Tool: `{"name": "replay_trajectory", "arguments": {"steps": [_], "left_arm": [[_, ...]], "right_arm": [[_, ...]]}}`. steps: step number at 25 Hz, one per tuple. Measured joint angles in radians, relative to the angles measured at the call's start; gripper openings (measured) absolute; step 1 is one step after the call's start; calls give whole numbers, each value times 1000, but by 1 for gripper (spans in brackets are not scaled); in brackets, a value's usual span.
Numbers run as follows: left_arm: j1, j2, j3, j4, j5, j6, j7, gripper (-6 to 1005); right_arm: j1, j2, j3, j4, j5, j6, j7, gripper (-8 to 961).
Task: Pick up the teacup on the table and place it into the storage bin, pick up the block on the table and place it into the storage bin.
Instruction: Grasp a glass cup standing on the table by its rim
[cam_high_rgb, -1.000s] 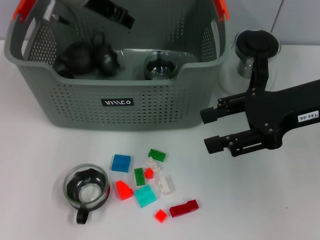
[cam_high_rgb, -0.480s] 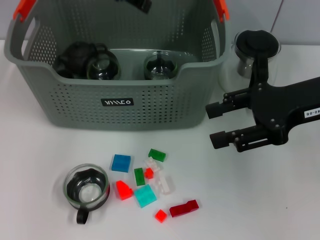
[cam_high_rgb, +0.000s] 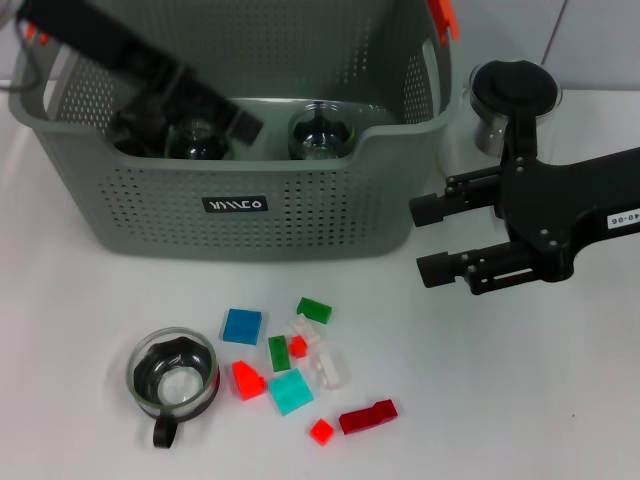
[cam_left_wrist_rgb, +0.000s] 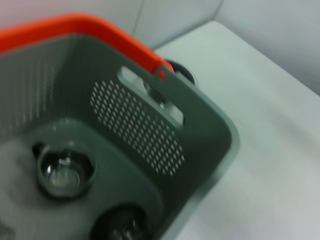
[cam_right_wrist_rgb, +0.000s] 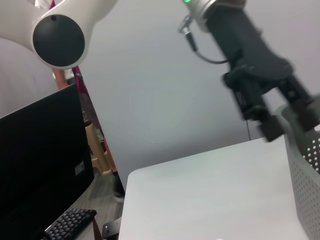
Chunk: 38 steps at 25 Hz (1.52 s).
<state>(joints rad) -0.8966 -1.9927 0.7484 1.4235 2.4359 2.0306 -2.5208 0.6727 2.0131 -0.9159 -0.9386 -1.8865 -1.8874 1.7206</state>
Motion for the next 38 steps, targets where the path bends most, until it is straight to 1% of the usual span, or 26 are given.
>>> {"name": "replay_trajectory", "arguments": {"steps": [3, 4, 5, 6, 11, 12, 13, 14, 15, 17, 19, 20, 21, 24, 27, 31, 32, 33, 38], "left_arm": [[41, 8, 0, 37, -6, 36, -21, 861], [61, 14, 8, 47, -8, 39, -31, 861], [95, 25, 20, 54, -10, 40, -39, 861], [95, 25, 20, 54, -10, 40, -39, 861], [169, 52, 20, 25, -13, 39, -23, 861], [182, 55, 20, 20, -16, 40, -18, 861], [182, 55, 20, 20, -16, 40, -18, 861], [202, 58, 20, 13, -22, 40, -10, 861], [232, 61, 18, 0, -28, 39, 0, 861], [256, 61, 13, -29, -28, 36, 8, 861], [276, 61, 11, -87, -22, 24, 18, 861], [283, 61, 12, -143, -10, 11, 27, 861], [283, 61, 12, -143, -10, 11, 27, 861], [273, 64, 19, -228, 22, -11, 42, 861], [254, 62, 30, -254, 70, -27, 49, 861], [236, 47, 76, -273, 163, -81, 54, 861], [223, 39, 96, -295, 195, -114, 56, 861], [223, 39, 96, -295, 195, -114, 56, 861], [191, 32, 138, -370, 236, -186, 60, 861]], "right_arm": [[8, 5, 0, 2, 0, 2, -11, 714], [10, 6, 0, 3, -2, 3, -16, 714], [13, 7, 0, 4, -3, 3, -22, 714], [15, 8, -1, 6, -3, 4, -27, 714], [27, 9, -2, 29, -6, 17, -49, 711], [28, 9, -2, 34, -6, 20, -52, 711], [29, 9, -3, 38, -6, 26, -55, 712], [29, 9, -4, 41, -6, 27, -58, 712], [30, 9, -4, 46, -6, 30, -62, 713], [32, 9, -4, 56, -6, 32, -71, 714], [34, 10, -2, 66, -6, 36, -79, 714], [33, 10, -2, 67, -7, 40, -83, 713], [33, 10, -3, 69, -6, 44, -87, 713], [32, 10, -6, 79, -6, 57, -101, 713], [36, 10, -6, 85, -6, 65, -106, 713], [38, 9, -8, 91, -6, 86, -108, 714], [38, 9, -8, 93, -6, 91, -108, 714], [39, 9, -8, 94, -6, 95, -109, 714], [34, 10, -4, 98, -6, 107, -113, 714]]}}
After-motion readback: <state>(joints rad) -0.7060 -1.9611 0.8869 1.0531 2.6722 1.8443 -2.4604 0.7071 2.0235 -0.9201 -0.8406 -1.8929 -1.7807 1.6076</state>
